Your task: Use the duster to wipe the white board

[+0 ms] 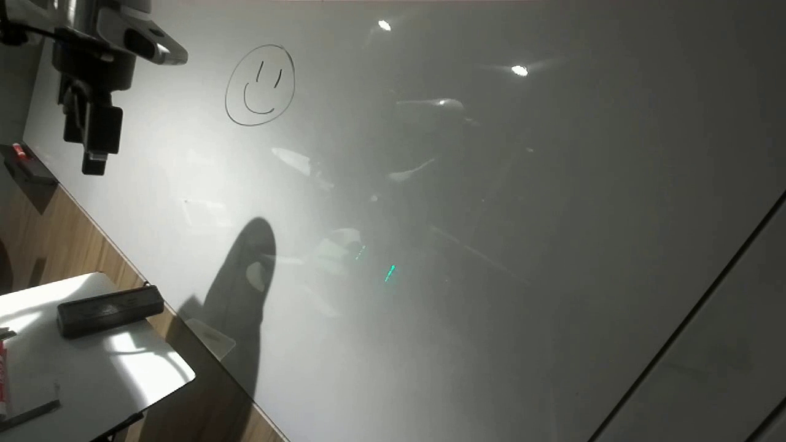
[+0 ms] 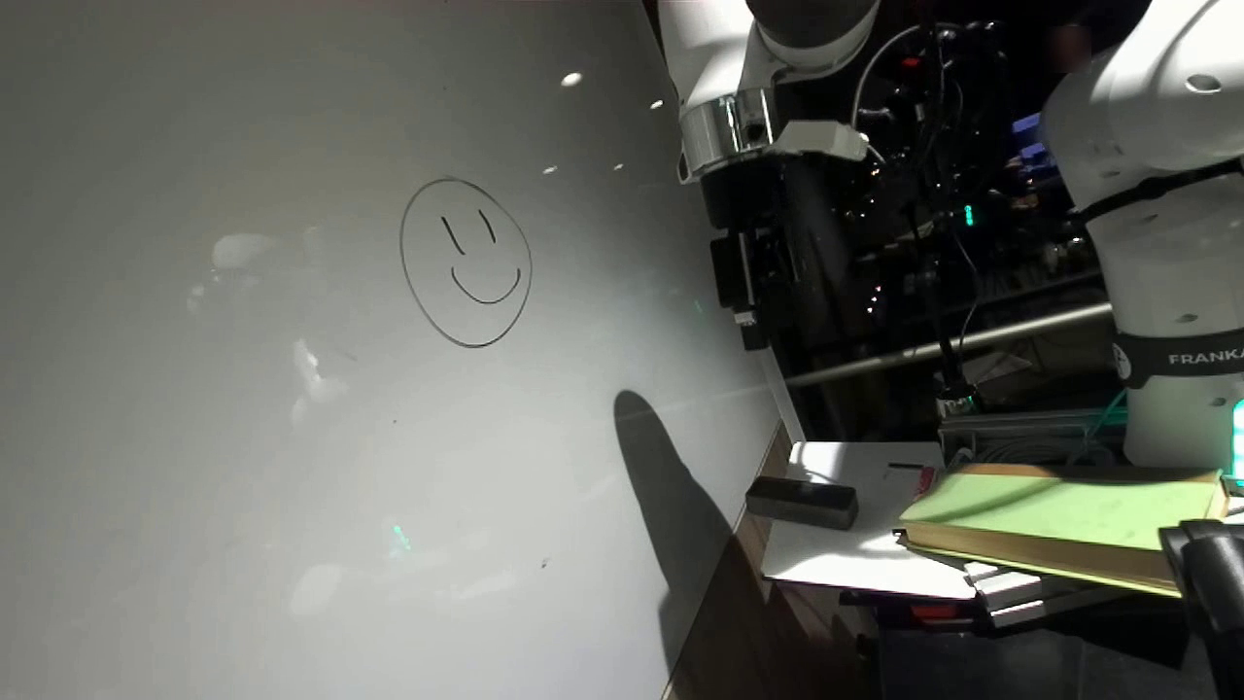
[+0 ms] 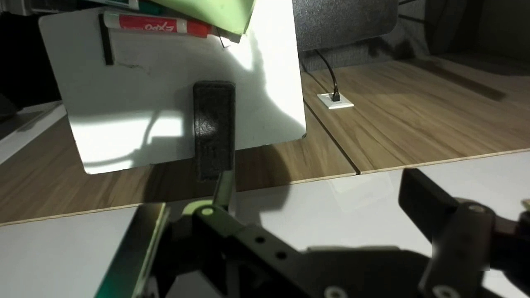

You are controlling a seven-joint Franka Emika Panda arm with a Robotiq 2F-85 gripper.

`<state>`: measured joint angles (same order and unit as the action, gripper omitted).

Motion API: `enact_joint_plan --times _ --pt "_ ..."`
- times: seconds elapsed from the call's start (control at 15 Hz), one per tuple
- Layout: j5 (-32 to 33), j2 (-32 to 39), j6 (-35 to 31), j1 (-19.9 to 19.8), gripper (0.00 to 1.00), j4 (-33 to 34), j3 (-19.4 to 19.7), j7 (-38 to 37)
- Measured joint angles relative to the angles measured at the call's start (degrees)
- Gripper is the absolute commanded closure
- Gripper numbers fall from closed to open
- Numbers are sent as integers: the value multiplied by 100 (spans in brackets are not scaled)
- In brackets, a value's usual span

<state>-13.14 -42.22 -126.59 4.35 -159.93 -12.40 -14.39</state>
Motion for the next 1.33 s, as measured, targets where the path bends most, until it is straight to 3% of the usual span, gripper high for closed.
enact_joint_plan --times 0.27,0.6,0.93,1.33 --pt "146 793 -856 -30 0 -33 -57 -139" --pt "775 1878 -1695 -320 0 -36 -47 -331" --pt "1336 2712 -2205 -620 0 -30 12 -533" --pt "1750 3412 -2607 -688 0 11 138 -761"
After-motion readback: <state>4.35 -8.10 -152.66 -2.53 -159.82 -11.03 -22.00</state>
